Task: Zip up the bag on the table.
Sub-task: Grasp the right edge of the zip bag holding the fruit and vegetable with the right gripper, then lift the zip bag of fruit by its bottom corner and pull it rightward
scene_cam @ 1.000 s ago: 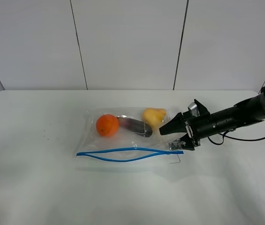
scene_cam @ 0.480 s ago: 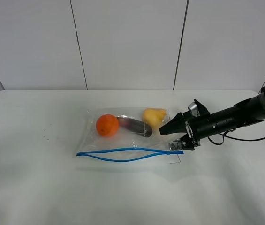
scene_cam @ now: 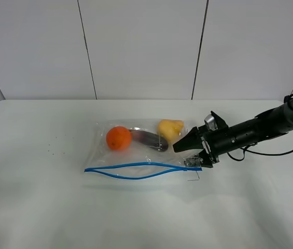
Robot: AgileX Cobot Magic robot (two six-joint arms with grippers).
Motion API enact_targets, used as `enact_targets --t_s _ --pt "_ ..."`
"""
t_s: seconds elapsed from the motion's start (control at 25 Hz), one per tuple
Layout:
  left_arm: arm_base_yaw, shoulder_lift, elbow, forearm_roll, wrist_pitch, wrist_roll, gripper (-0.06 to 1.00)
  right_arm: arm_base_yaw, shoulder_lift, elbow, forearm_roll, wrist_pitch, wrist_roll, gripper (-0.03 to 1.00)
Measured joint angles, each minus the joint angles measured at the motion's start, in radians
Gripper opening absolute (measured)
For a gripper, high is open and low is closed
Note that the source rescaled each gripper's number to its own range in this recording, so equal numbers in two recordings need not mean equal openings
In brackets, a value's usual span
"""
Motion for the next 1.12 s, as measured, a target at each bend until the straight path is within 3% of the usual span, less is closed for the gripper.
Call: enact_targets --t_s 0.4,0.48,0.72,0.92,1.0,1.12 --pt "0.0 0.0 0.0 0.0 0.0 0.0 1.0 0.017 0.0 0.0 -0.021 -0.006 0.0 0.99" --pt "0.0 0.0 0.0 0.0 0.0 0.0 1.0 0.017 0.0 0.0 -0.022 -0.006 0.0 0.9" --pt "0.0 0.0 0.0 0.0 0.0 0.0 1.0 0.014 0.0 0.0 -0.024 -0.007 0.001 0.42" --pt "0.0 0.0 0.0 0.0 0.0 0.0 1.0 0.008 0.0 0.0 -0.024 -0.011 0.001 0.1" --pt "0.0 0.0 0.0 0.0 0.0 0.0 1.0 0.008 0.0 0.0 -0.024 -0.024 0.001 0.01" --pt "0.0 0.0 0.0 0.0 0.0 0.0 1.0 0.008 0.0 0.0 -0.026 -0.031 0.001 0.0"
